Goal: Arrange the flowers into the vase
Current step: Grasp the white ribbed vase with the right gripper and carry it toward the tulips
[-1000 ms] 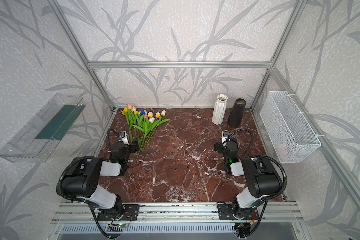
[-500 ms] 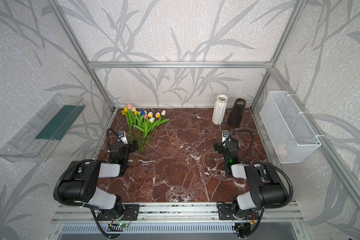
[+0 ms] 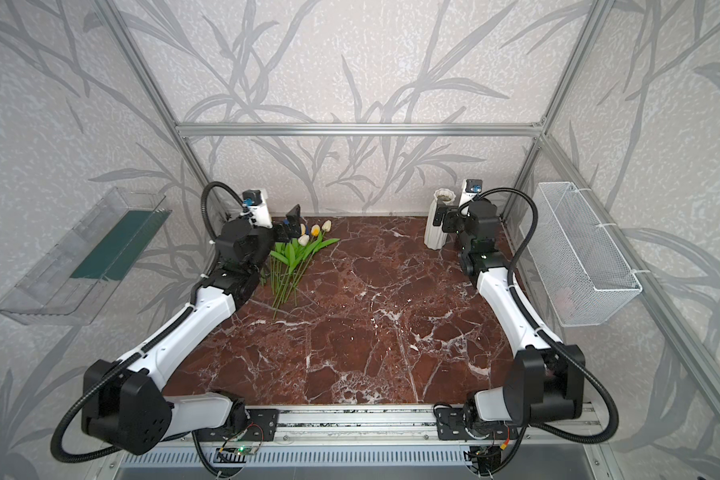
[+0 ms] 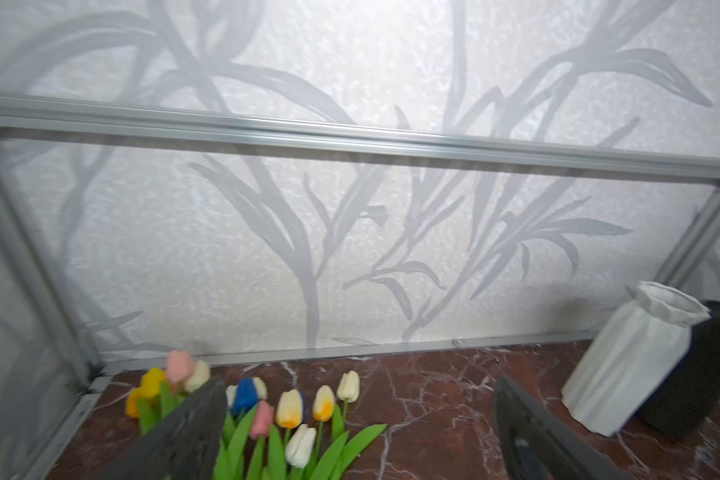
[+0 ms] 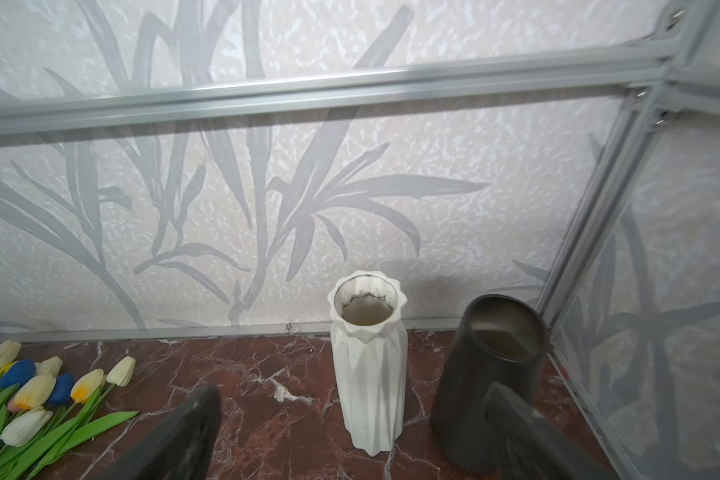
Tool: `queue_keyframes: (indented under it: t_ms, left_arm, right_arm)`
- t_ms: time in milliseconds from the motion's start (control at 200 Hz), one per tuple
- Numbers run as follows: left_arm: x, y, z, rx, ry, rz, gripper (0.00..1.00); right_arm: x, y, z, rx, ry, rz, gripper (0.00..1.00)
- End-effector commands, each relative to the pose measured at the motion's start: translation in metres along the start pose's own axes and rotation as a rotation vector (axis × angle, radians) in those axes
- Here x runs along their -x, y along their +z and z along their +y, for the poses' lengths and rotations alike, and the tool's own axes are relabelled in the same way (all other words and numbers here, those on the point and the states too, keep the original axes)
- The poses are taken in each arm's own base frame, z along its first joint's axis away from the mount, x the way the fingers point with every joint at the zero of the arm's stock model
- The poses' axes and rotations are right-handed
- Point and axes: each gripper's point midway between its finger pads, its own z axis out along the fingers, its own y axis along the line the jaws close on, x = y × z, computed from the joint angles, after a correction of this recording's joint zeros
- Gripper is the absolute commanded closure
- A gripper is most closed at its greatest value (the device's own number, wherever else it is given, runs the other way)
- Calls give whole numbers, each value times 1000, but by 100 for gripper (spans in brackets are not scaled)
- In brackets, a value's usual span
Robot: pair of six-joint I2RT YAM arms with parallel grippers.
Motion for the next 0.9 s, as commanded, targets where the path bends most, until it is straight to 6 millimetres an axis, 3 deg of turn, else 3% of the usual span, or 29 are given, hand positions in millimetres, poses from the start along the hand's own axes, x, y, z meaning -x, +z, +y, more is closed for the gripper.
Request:
queue_keyframes:
  t_ms: [0, 40, 55, 120, 290, 565, 895]
  left_arm:
    - [-55, 16, -37, -136, 9, 199, 1]
    - [-59, 20, -44, -165, 2, 199, 1]
    - [-60, 20, -47, -174, -1, 195, 1]
    - [-67, 21, -54, -206, -17, 184, 1]
    - [-80, 19, -51, -201, -33, 183, 1]
    - [-90, 16, -50, -205, -26, 191, 1]
    - [-97, 5, -45, -189, -63, 183, 1]
  right_arm:
    - [-50, 31, 9, 47, 14, 255, 1]
    - [-48, 40, 7, 32, 9, 266, 1]
    - [-57, 48, 5, 24, 7, 292, 1]
    - [-61, 63, 1, 4, -7, 317, 1]
    - [-72, 87, -10, -54, -25, 319, 1]
    - [-76, 107, -28, -152, -30, 269, 1]
    - [-76, 133, -31, -95, -39, 176, 1]
